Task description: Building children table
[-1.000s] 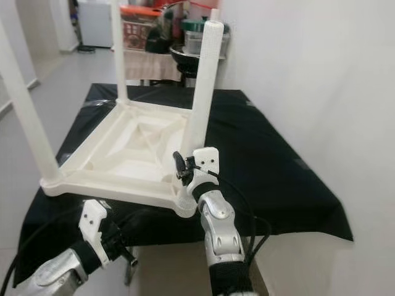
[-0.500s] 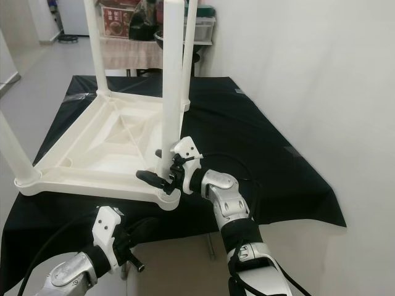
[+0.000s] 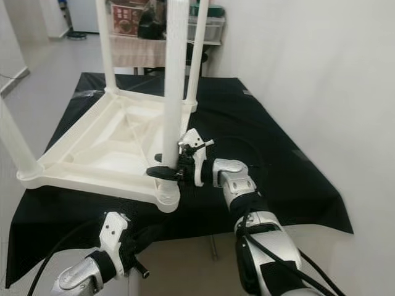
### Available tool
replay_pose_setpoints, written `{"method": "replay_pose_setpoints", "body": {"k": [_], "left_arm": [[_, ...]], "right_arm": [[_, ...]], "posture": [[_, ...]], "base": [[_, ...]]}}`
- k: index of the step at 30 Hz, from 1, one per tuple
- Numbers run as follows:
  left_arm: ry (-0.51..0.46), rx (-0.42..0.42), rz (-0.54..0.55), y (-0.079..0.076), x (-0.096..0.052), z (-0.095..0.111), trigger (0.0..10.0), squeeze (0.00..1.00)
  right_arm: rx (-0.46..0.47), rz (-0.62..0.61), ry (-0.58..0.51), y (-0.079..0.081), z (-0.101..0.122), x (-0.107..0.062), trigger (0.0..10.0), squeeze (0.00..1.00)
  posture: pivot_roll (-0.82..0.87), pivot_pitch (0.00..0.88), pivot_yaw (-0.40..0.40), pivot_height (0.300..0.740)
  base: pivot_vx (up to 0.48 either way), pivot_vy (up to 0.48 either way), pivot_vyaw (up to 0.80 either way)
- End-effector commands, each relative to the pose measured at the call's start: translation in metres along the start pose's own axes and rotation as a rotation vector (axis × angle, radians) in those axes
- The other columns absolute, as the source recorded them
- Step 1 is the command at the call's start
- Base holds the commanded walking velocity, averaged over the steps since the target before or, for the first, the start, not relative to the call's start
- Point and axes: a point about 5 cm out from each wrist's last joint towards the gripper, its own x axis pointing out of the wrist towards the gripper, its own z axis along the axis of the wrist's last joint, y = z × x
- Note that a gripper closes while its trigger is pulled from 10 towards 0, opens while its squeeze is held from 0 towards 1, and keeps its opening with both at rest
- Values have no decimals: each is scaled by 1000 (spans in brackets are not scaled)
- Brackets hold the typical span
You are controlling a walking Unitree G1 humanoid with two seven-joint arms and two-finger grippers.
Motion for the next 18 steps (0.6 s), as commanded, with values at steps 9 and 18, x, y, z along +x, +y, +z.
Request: {"method": "replay_pose_setpoints", "body": {"k": [9,18], "left_arm": [[10,-16,3,-4,-5,-8,10000,0],[27,-15,-13,1,-2,-8,10000,0]], "right_arm": [[6,-400,-40,-10,-26,-20,0,0],[175,-1013,-7,47,-95,-8,0,0]], "posture": [[5,0,-99,740],[-63,0,-49,740]], "base": [[0,0,0],[0,0,0]]}}
